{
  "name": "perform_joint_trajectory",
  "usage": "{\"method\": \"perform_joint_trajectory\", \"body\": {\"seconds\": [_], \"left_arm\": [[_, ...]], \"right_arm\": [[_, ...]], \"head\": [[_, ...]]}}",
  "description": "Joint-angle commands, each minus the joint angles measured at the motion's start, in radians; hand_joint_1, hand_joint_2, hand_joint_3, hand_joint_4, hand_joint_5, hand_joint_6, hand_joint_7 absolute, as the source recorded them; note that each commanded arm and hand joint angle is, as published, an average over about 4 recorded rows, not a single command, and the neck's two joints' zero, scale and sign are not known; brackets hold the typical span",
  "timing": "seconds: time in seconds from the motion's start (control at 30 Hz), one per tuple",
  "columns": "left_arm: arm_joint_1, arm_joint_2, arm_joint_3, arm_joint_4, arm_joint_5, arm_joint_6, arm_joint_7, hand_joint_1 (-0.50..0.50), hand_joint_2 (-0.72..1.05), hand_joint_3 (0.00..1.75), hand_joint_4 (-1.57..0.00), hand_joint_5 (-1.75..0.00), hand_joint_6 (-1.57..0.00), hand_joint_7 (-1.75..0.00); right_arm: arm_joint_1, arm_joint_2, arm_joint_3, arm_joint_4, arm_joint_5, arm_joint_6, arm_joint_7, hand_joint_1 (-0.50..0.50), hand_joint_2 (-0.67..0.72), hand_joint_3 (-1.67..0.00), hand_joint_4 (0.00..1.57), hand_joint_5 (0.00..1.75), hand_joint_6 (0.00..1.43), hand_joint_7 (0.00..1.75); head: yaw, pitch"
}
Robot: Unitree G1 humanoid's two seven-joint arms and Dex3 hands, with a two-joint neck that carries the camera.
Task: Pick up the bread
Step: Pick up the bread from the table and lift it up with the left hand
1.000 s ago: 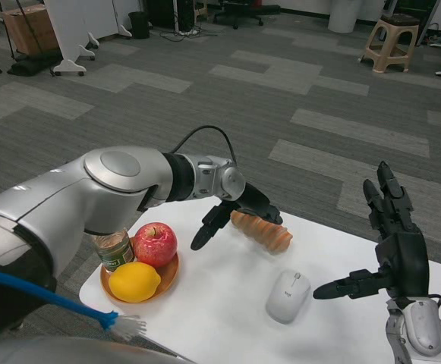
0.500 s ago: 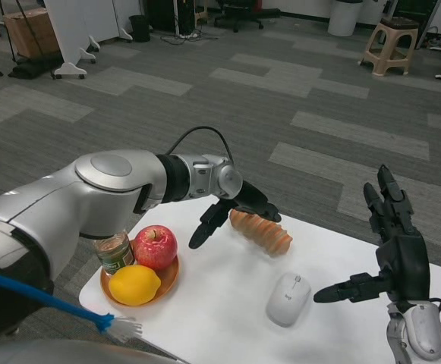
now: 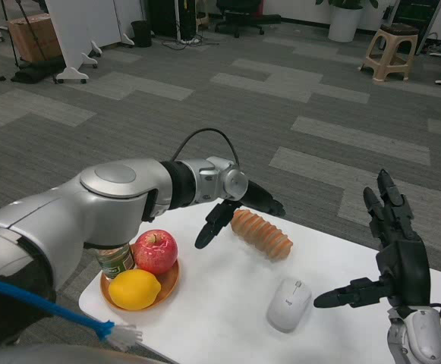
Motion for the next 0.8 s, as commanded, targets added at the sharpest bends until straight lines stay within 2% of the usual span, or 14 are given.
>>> {"method": "perform_joint_trajectory", "body": {"seconds": [0.03,0.1,0.23,0.4,0.67,0.8], "left_arm": [[0.010,-0.037,0.027,0.055,0.043,0.002,0.081,-0.31,-0.37,0.09,0.00,0.00,0.00,-0.07],[0.014,-0.059,0.032,0.092,0.051,-0.013,0.135,-0.35,-0.33,0.09,0.00,0.00,0.00,-0.07],[0.031,-0.088,0.038,0.133,0.058,-0.032,0.208,-0.38,-0.28,0.09,0.00,0.00,0.00,-0.07],[0.039,-0.113,0.013,0.182,0.062,-0.036,0.264,-0.41,-0.28,0.09,0.00,0.00,0.00,-0.07],[0.036,-0.137,-0.236,0.240,-0.123,-0.037,0.331,-0.43,-0.28,0.04,0.00,0.00,0.00,-0.07],[0.034,-0.139,-0.316,0.241,-0.180,-0.037,0.352,-0.43,-0.28,0.09,0.00,0.00,0.00,-0.07]], "right_arm": [[0.007,0.001,-0.006,-0.008,0.008,-0.014,-0.001,-0.38,0.22,0.00,0.00,0.10,0.00,0.00],[0.007,0.003,-0.007,-0.008,0.008,-0.014,0.000,-0.38,0.22,0.00,0.00,0.10,0.00,0.00],[0.007,0.003,-0.005,-0.008,0.008,-0.014,-0.001,-0.38,0.22,0.00,0.00,0.10,0.00,0.00],[0.008,0.003,-0.002,-0.008,0.008,-0.014,-0.002,-0.38,0.22,0.00,0.00,0.10,0.00,0.00],[0.007,0.006,0.002,-0.006,0.008,-0.014,-0.002,-0.35,0.22,0.00,0.00,0.10,0.00,0.00],[0.007,0.007,0.006,-0.005,0.008,-0.014,-0.002,-0.34,0.22,0.00,0.00,0.10,0.00,0.00]], "head": [[-0.016,0.008],[-0.030,0.016],[-0.055,0.030],[-0.094,0.048],[-0.104,0.052],[-0.104,0.053]]}}
